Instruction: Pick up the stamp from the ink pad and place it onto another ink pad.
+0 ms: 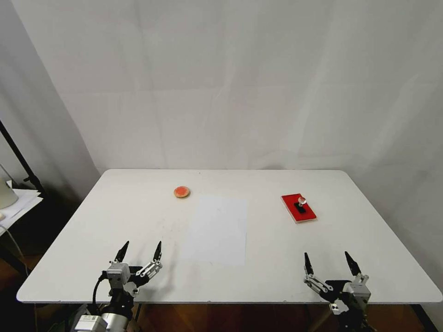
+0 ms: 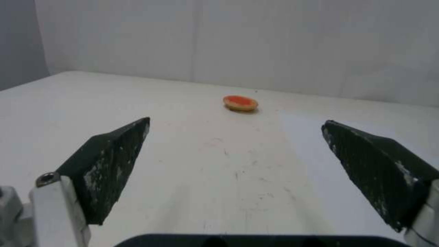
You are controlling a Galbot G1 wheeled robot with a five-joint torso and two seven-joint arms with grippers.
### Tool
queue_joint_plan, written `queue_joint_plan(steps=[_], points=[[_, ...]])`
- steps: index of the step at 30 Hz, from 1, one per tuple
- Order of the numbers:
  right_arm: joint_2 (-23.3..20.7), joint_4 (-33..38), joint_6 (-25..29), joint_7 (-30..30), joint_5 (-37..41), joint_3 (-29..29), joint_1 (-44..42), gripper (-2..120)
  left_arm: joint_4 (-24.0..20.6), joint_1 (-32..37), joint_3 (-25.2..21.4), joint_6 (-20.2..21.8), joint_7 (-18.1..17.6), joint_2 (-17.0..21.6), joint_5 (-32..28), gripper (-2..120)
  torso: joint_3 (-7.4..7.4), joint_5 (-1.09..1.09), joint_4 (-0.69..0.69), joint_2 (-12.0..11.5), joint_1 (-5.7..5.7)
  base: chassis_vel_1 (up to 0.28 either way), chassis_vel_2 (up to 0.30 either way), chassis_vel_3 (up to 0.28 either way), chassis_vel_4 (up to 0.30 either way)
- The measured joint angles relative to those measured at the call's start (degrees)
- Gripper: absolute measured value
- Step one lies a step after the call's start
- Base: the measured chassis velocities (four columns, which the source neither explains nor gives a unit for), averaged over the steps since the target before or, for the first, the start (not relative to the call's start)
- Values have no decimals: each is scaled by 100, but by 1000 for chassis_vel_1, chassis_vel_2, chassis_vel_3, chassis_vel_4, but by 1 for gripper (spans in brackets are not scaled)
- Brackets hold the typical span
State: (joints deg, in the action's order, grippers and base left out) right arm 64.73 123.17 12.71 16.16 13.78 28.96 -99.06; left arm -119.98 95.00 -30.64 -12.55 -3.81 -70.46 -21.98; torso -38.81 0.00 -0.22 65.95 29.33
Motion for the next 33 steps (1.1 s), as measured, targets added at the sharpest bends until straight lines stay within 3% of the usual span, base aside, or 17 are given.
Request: queue_joint_plan(steps=[1, 6, 7, 12, 18, 24, 33], points=[[0, 0, 0, 0, 0, 0, 0, 100, 0, 0, 0, 0, 0, 0, 0, 100, 0, 0, 0, 0, 0, 0, 0, 0, 0], [-1247, -470, -473, 23, 1826, -75, 1171, 100, 0, 1, 0, 0, 0, 0, 0, 100, -1, 0, 3, -1, 1, 0, 0, 0, 0], [-1247, -470, -473, 23, 1826, -75, 1171, 100, 0, 1, 0, 0, 0, 0, 0, 100, -1, 0, 3, -1, 1, 0, 0, 0, 0], [-2182, -1230, -907, 52, 3159, -853, 2325, 100, 0, 0, 0, 0, 0, 0, 0, 100, -1, 1, 0, -1, 1, 0, 0, 0, 0], [-2269, -1780, -988, 3, 3492, -1506, 3192, 100, 0, 0, 0, 0, 0, 0, -1, 100, -1, 1, 1, -1, 2, 0, 0, 0, 0], [-2051, -2396, -998, -19, 3558, -2235, 4188, 100, 0, 0, 0, 0, 0, 0, -1, 100, 0, 0, 1, -1, 0, 0, 0, 0, 0], [-1812, -2967, -1012, 5, 3614, -2678, 4831, 100, 0, 0, 0, 0, 0, 0, 0, 100, 0, -1, 1, -1, 1, 0, 0, 0, 0]])
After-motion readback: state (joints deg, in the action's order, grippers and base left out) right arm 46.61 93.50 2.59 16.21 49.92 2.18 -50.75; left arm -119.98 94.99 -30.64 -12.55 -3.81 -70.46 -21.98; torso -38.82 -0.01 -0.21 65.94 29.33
